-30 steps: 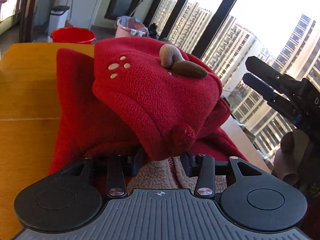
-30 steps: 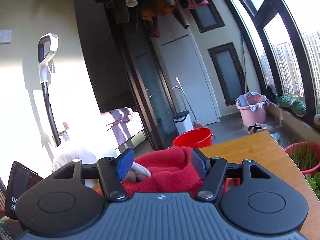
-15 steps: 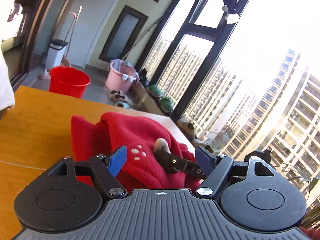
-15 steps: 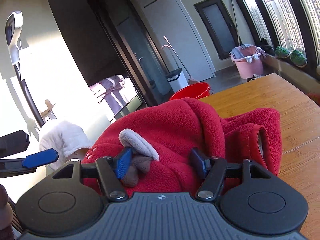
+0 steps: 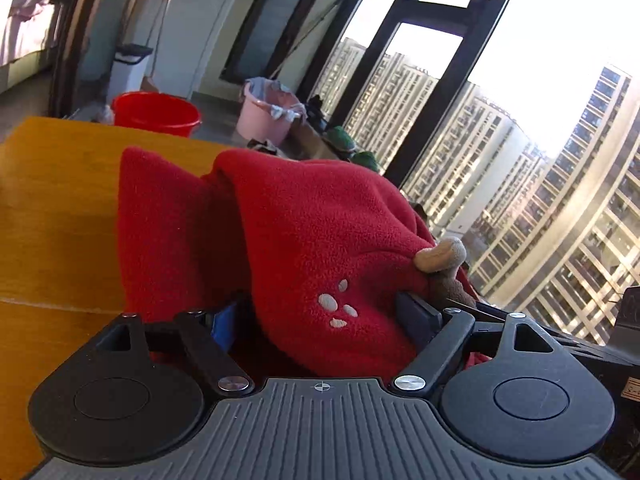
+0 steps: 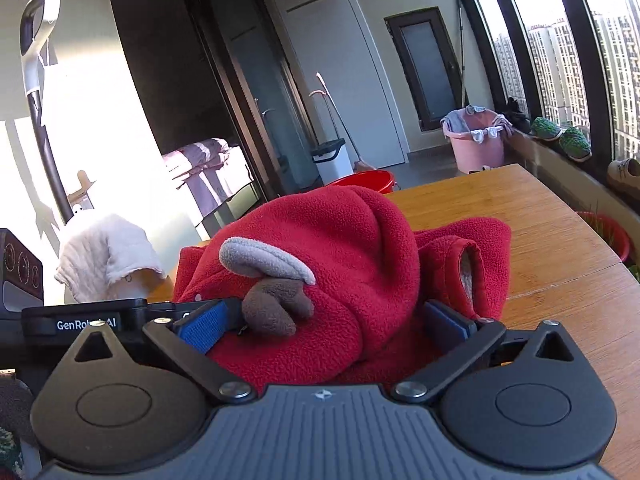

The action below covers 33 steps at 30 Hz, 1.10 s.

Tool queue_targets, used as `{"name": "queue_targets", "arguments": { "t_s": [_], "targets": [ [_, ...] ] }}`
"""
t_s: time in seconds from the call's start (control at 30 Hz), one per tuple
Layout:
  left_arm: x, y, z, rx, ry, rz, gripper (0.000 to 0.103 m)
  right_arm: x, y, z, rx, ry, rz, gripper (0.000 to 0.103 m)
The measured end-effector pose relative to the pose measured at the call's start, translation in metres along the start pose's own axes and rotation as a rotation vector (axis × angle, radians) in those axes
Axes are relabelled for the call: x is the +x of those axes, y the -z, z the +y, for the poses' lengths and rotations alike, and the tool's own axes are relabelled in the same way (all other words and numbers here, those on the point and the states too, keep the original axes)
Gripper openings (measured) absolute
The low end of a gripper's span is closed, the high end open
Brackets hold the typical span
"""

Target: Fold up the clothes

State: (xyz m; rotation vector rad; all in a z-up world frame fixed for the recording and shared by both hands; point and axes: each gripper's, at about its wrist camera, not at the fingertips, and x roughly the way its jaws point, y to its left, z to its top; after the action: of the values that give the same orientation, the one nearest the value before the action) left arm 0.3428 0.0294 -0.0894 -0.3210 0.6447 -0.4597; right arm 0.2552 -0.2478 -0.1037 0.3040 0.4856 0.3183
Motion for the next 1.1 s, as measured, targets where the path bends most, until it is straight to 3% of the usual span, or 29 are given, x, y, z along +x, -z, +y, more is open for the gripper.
{"name": "queue_targets", "arguments": {
  "t_s": [0.23,0.43,0.53,0.6,0.7,0.77,0.8,0.87,0.93,0.97,1.03,1.1],
  "targets": [
    [0.002,0.005,0.001,0.024,0.007,-0.011,0.088,0.013,0.0,-0.03,0.263,-0.126,0.061,0.103],
    [0.003,0.006,0.002,0.027,0.021,-0.008,0.091,0.015,-0.009,-0.033,0.234,-0.161,0.145,0.103],
    [0.004,0.005,0.002,0.031,0.029,0.0,0.091,0.001,-0.018,-0.03,0.205,-0.144,0.128,0.102],
    [0.005,0.005,0.003,0.033,0.037,0.005,0.092,-0.019,-0.028,-0.016,0.083,-0.124,0.072,0.102],
    [0.007,0.005,0.003,0.04,0.05,0.011,0.096,-0.041,-0.052,0.009,-0.115,-0.055,-0.036,0.085],
    [0.007,0.008,0.0,0.057,0.049,0.009,0.099,-0.039,-0.073,0.021,-0.17,-0.03,-0.059,0.053],
    [0.007,0.008,-0.001,0.063,0.047,0.008,0.099,-0.033,-0.083,0.024,-0.171,-0.037,-0.06,0.052],
    [0.005,0.01,-0.001,0.069,0.043,0.004,0.099,-0.013,-0.101,0.027,-0.157,-0.074,-0.035,0.052],
    [0.003,0.011,0.0,0.063,0.046,0.001,0.099,0.022,-0.103,0.027,-0.162,-0.08,0.072,0.054],
    [0.002,0.012,0.001,0.061,0.047,0.0,0.099,0.042,-0.1,0.026,-0.169,-0.067,0.14,0.065],
    [0.0,0.014,0.002,0.055,0.05,-0.003,0.099,0.085,-0.085,0.021,-0.196,-0.006,0.293,0.074],
    [-0.001,0.014,0.002,0.053,0.052,-0.005,0.099,0.1,-0.079,0.02,-0.216,0.003,0.317,0.084]
  ]
}}
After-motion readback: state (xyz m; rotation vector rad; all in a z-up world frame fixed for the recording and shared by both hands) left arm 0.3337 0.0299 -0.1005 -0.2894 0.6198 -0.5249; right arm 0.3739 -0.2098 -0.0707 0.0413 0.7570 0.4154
